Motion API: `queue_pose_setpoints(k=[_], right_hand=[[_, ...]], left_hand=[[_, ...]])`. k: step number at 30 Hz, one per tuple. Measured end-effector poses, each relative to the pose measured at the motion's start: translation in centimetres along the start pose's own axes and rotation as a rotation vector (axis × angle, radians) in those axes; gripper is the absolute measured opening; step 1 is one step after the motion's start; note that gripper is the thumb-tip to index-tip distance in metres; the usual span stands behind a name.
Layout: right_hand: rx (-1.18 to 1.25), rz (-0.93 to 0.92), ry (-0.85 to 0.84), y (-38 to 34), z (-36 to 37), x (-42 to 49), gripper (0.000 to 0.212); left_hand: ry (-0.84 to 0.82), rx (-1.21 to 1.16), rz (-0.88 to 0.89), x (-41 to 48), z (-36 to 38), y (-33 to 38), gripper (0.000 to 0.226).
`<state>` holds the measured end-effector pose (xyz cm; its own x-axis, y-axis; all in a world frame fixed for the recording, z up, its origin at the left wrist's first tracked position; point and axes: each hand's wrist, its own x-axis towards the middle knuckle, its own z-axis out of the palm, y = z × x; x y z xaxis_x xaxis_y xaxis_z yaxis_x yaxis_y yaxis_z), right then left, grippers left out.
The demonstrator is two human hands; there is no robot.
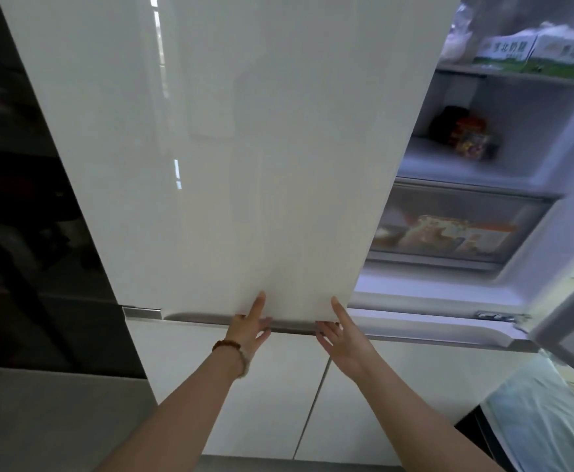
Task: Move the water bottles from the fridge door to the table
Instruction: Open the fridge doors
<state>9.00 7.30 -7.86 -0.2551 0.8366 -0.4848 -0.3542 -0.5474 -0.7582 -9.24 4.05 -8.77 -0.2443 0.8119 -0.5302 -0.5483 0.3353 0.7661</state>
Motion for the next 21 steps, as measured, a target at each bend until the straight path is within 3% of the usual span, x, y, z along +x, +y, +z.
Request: queue_pose_setpoints(k=[3,7,12,16,21], right_hand=[[0.117,0.017,-0.023,-0.6,0.1,0.4,0.040],[0.101,-0.016,-0.029,-0.1,0.3,-0.1,0.055],[0.053,-0.047,-0.044,0.8,0.2,-1.8,0.061],[-0.089,0.018,-0.133,1.1,-1.5,-4.0,0.082],[-0.530,0.031,-0.263,-0.3,-4.5,-8.9,0.116]], left_hand=[[-0.061,-0.170,-0.041,0.4,0.8,-0.6,0.058],[-0.084,-0.281,-0.043,0.1,0.6,-1.5,0.034],[-0.068,-0.196,0.014,-1.2,0.2,-1.9,0.051],[-0.034,-0.141,0.041,-3.2,-0.4,-2.6,0.063],[0.017,-0.115,0.021,-8.3,-2.1,-3.8,0.061]])
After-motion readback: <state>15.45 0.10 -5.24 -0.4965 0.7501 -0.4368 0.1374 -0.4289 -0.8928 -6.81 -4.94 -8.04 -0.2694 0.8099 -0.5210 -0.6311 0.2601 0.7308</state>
